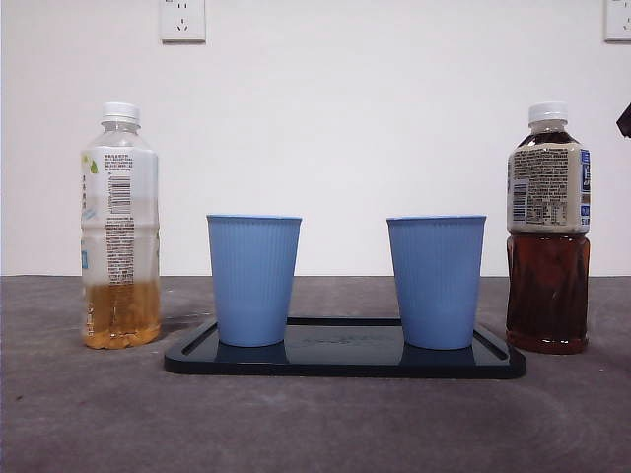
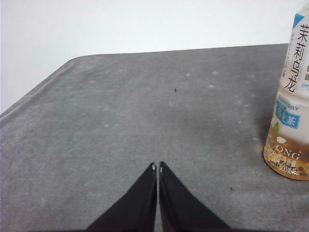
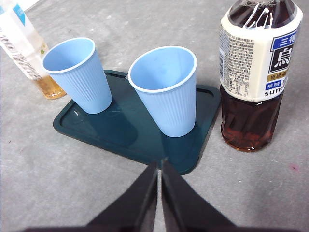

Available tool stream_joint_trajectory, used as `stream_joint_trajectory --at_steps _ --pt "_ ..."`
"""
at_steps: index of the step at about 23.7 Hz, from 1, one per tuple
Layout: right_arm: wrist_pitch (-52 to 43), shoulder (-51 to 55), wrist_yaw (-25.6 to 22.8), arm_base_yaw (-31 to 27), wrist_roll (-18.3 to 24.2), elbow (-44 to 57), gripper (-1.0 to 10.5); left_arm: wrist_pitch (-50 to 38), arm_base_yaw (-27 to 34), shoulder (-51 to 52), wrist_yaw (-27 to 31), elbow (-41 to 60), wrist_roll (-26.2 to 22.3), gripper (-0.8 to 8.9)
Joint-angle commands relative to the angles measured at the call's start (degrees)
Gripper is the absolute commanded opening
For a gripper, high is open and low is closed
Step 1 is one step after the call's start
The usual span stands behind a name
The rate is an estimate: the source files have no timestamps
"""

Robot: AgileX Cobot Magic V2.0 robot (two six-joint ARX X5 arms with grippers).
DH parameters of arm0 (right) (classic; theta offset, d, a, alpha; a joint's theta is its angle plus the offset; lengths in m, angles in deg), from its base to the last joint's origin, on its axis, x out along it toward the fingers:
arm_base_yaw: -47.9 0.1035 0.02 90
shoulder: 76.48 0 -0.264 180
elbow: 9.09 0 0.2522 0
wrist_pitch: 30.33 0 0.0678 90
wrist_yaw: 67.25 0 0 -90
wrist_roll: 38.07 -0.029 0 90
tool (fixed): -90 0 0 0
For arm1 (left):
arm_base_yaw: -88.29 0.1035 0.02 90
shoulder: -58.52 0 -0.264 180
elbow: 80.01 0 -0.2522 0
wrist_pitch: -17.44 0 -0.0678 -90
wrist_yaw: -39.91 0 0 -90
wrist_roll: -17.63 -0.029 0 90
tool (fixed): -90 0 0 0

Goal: Pour the drink into the cup

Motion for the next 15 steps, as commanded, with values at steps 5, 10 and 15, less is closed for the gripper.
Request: stream_joint_trajectory --at_steps 5,10,15 --pt "-0.63 -0.02 -0.98 0.26 2.03 -0.83 0.1 0.44 0.04 0.11 0.09 1.09 0.31 0.06" --pt "-7.21 4.85 -5.81 -8.0 9.01 0.15 0.1 0.44 0.04 0.13 0.09 1.09 0.31 0.06" --pt "-16.85 13.4 -5.86 -19.82 15.37 7.56 0.1 0.44 0.04 0.11 0.09 1.09 0.31 0.06"
